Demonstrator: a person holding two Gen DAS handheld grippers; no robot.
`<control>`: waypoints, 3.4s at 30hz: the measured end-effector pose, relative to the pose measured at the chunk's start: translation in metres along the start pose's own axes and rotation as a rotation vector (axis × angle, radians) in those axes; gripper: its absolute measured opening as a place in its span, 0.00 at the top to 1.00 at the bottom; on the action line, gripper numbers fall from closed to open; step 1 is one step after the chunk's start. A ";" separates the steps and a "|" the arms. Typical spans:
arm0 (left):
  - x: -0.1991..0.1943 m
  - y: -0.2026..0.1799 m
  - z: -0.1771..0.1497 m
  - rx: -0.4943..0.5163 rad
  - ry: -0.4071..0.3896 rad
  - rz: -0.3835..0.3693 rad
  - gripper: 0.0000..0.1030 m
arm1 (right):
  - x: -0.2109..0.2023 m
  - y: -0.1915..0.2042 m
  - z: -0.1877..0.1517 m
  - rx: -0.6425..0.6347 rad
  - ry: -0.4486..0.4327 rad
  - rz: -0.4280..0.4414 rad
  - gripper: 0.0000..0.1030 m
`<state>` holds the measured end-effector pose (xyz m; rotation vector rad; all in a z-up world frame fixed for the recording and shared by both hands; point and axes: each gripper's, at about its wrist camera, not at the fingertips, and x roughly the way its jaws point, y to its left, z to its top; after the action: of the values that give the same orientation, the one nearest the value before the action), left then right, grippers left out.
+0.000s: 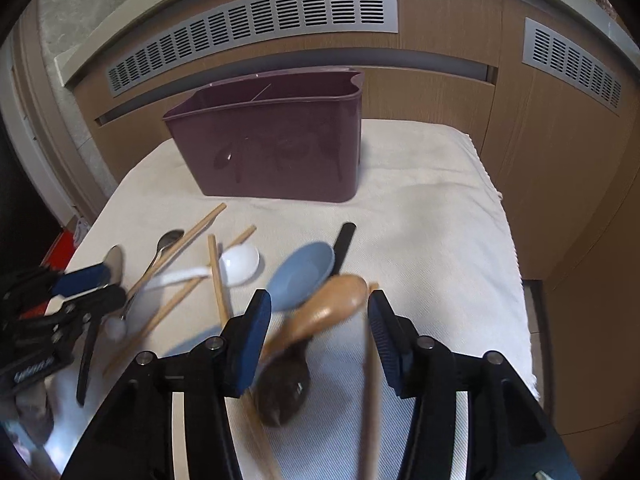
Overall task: Organize utensils
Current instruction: 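Lift the grey spoon with the left tool while the right tool lifts the white spoon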
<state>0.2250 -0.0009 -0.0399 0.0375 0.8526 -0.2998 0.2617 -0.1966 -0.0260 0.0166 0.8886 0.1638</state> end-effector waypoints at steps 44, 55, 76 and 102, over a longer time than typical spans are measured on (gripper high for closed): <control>-0.083 -0.003 0.015 -0.089 -0.270 -0.069 0.69 | -0.082 0.008 0.009 -0.144 -0.208 0.074 0.93; -0.053 -0.004 0.018 -0.049 -0.159 -0.064 0.68 | -0.049 -0.011 0.000 -0.112 -0.088 0.062 0.93; 0.104 -0.012 0.066 0.034 0.182 0.004 0.66 | -0.015 -0.044 -0.018 -0.059 -0.036 0.070 0.86; 0.044 0.001 0.014 -0.061 0.032 -0.036 0.67 | 0.010 -0.002 -0.021 0.018 0.079 -0.095 0.66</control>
<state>0.2627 -0.0132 -0.0637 -0.0298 0.8942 -0.3071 0.2522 -0.1979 -0.0473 -0.0154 0.9677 0.0685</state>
